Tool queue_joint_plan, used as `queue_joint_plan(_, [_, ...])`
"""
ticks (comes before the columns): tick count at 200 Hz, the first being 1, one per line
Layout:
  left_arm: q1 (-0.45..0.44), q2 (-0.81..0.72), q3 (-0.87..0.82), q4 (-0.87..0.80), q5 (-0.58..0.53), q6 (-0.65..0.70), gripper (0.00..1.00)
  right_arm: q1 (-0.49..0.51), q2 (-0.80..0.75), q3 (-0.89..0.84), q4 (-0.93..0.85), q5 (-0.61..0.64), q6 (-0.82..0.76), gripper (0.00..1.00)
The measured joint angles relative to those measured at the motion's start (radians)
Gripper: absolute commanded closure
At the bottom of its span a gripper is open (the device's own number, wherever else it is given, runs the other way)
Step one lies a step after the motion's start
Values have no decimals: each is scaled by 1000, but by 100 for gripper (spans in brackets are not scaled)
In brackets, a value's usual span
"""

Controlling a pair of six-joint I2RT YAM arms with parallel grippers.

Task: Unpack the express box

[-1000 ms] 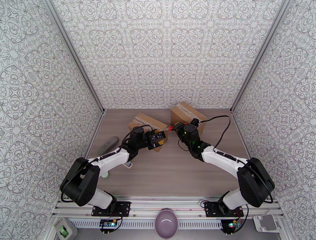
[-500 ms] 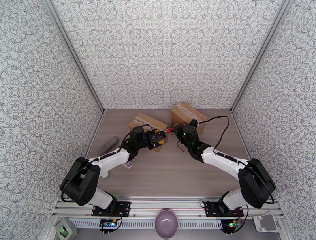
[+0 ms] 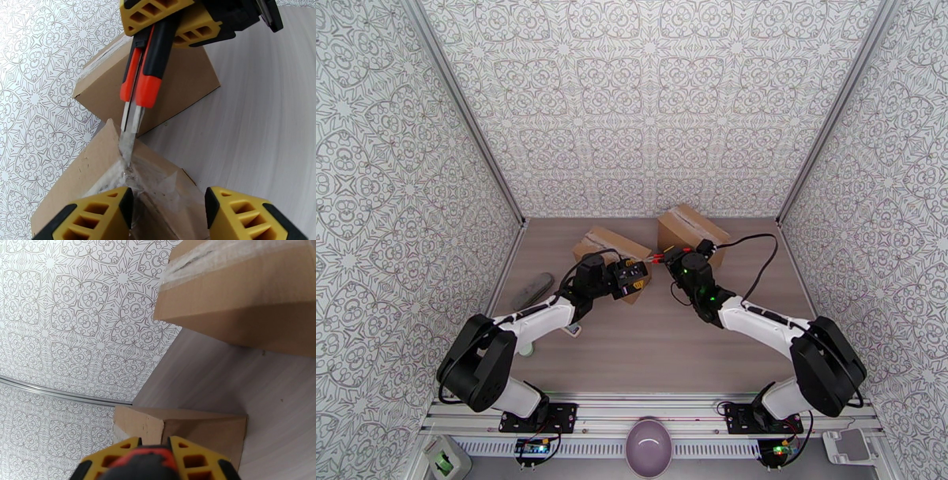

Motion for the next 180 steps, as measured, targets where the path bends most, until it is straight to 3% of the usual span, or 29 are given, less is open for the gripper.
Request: queue_joint_plan(180, [-6, 0, 0, 4, -14, -11, 46, 0, 6, 0, 26, 37, -67, 100])
